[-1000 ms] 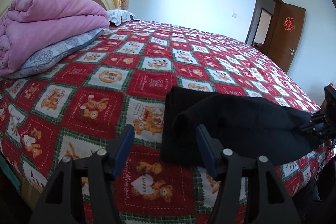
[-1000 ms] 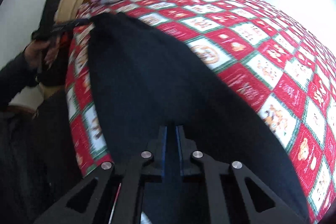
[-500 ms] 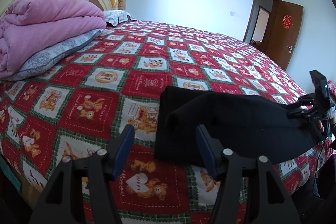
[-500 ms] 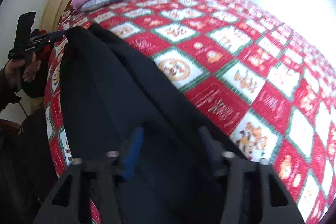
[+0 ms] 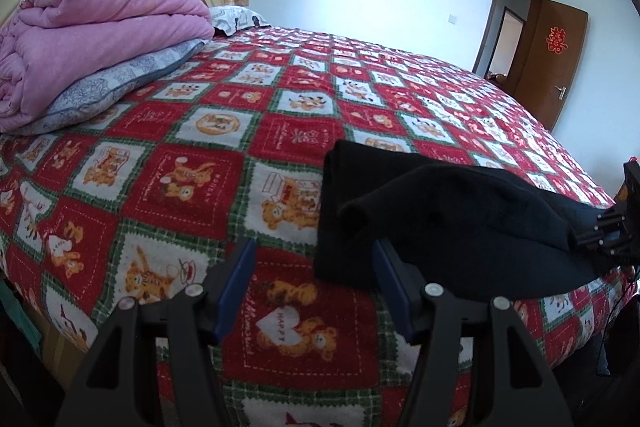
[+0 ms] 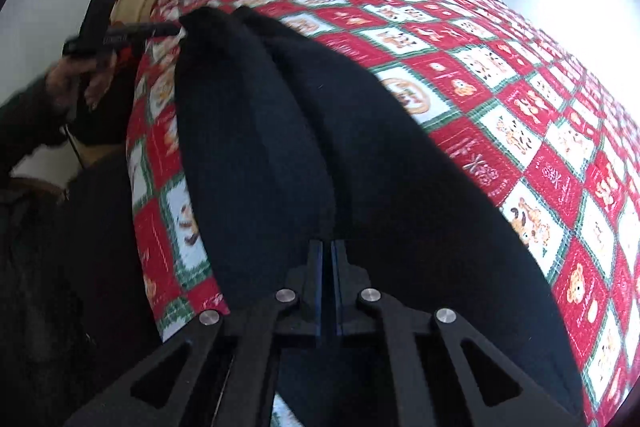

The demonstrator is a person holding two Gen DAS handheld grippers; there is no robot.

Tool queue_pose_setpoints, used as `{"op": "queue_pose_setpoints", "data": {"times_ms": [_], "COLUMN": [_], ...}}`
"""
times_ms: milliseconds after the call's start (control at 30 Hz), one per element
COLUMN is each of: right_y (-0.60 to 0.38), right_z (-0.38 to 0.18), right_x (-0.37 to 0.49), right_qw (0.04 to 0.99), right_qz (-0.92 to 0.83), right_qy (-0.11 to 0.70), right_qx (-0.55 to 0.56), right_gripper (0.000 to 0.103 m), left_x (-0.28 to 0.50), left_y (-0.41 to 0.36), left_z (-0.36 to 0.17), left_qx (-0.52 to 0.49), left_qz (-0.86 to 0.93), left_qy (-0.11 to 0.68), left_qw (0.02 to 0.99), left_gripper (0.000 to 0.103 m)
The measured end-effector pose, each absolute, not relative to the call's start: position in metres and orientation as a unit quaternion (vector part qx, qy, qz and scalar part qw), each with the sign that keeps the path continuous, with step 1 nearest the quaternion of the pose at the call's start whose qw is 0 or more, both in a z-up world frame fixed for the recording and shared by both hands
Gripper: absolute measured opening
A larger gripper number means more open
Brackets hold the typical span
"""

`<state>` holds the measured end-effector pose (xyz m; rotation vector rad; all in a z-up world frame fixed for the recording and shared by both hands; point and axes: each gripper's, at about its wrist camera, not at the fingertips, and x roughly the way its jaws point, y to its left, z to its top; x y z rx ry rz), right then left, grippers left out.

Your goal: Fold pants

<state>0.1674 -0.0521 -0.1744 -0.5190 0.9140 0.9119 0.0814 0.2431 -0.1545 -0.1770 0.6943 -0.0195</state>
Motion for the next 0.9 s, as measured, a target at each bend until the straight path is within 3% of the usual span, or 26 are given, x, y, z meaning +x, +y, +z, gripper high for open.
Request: {"op": "queue_pose_setpoints", "data": {"times_ms": [367,733,833,900], "right_y": [-0.044,-0.037,-0.04,-0.043], "right_z": [-0.189,-0.178,-0.173,-0.172], "right_x": [0.119,0.111,0.12,0.126], "right_qw": [0.705,0.751,0.787,0.802], "right_qz": [0.493,0.47,0.428,0.403], "right_qy": [0.444,0.402,0.381,0.379], "right_qx": [-0.25,-0.23,-0.228,-0.225], "right_gripper": [0.006,0.006,0.009,0.018], "left_x": [0.076,0.084,0.09,0.094], "left_y": [0.247,0.218,0.215,0.214], "left_z": [-0.151,-0.146,-0.146,-0.147], "left_qx": [-0.086,-0.053,-0.047,-0.042], "left_qz": [-0.002,-0.044,-0.054,-0.058], "left_qy": [0.34,0.329,0.32,0.317], "left_qw": [0.937,0.942,0.945,0.946], "left_gripper": [0.063,0.063,0.054,0.051]}}
